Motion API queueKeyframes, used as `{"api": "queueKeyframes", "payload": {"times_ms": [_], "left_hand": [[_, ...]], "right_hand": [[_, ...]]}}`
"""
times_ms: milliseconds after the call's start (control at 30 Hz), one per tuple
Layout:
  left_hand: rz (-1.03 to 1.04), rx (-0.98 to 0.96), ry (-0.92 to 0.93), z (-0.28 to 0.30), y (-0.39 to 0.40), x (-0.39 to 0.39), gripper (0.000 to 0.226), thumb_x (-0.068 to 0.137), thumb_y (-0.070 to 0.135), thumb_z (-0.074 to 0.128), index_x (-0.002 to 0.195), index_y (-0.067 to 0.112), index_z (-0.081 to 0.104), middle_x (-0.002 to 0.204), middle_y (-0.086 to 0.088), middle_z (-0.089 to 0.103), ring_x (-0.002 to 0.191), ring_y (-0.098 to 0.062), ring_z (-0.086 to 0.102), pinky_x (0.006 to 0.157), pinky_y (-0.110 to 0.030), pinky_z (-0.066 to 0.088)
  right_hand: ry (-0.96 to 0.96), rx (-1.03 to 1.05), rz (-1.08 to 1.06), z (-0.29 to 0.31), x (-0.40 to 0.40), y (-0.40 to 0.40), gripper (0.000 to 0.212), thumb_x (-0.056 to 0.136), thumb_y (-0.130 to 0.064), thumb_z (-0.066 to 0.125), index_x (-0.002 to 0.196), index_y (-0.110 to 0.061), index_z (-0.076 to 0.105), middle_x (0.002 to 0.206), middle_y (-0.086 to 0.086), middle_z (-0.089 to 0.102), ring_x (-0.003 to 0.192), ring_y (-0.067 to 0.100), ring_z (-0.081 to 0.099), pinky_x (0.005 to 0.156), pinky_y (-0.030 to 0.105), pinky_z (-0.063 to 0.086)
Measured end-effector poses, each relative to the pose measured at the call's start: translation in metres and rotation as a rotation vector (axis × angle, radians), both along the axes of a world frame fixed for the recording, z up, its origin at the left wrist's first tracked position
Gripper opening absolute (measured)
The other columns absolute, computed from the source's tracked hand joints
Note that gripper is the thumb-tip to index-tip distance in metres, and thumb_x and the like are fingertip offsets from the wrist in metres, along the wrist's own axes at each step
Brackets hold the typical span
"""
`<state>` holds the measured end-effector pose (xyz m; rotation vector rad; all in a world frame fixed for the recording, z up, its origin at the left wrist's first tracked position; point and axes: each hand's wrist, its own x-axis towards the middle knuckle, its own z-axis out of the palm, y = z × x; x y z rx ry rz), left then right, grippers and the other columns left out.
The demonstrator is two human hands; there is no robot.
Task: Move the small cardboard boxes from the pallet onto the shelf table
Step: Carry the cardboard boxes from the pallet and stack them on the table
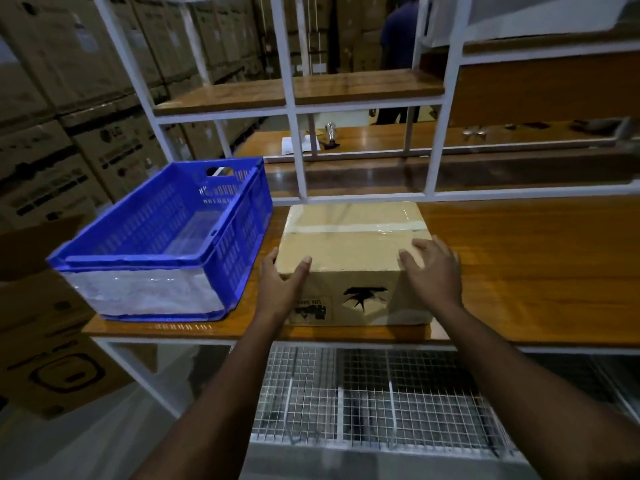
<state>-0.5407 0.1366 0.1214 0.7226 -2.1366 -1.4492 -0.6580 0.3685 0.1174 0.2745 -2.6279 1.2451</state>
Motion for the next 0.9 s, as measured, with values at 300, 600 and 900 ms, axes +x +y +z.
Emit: {"api": "queueKeyframes", "payload": {"times_ms": [300,600,900], "left_hand": [[-0.019,-0.520,-0.273,0.025,-0.030,-0.073,0.110,0.065,0.068,0.082,0.151,0.016,0.036,0.152,-0.008,0.043,0.141,-0.028,0.040,0.112,-0.048,0.043],[-0.003,-0.367,-0.587,0.031,-0.031,-0.123,0.142,0.049,0.083,0.079,0.157,0.013,0.020,0.159,-0.013,0.037,0.139,-0.034,0.044,0.102,-0.048,0.049],[0.078,-0.399,-0.613,0.028,-0.025,-0.127,0.143,0.046,0.091,0.071,0.155,0.012,0.022,0.159,-0.017,0.033,0.140,-0.037,0.042,0.103,-0.052,0.049]], "right_hand": [[-0.121,0.455,0.006,0.029,-0.056,-0.035,0.088,0.078,-0.074,0.060,0.142,-0.015,0.044,0.152,0.015,0.037,0.139,0.037,0.034,0.109,0.053,0.036],[-0.396,0.439,0.167,0.034,-0.114,-0.037,0.138,0.053,-0.082,0.075,0.156,-0.018,0.009,0.158,0.017,0.026,0.139,0.040,0.036,0.101,0.050,0.046],[-0.421,0.426,0.181,0.031,-0.139,-0.038,0.133,0.056,-0.079,0.075,0.155,-0.020,0.009,0.157,0.017,0.025,0.138,0.040,0.035,0.104,0.053,0.045]]}}
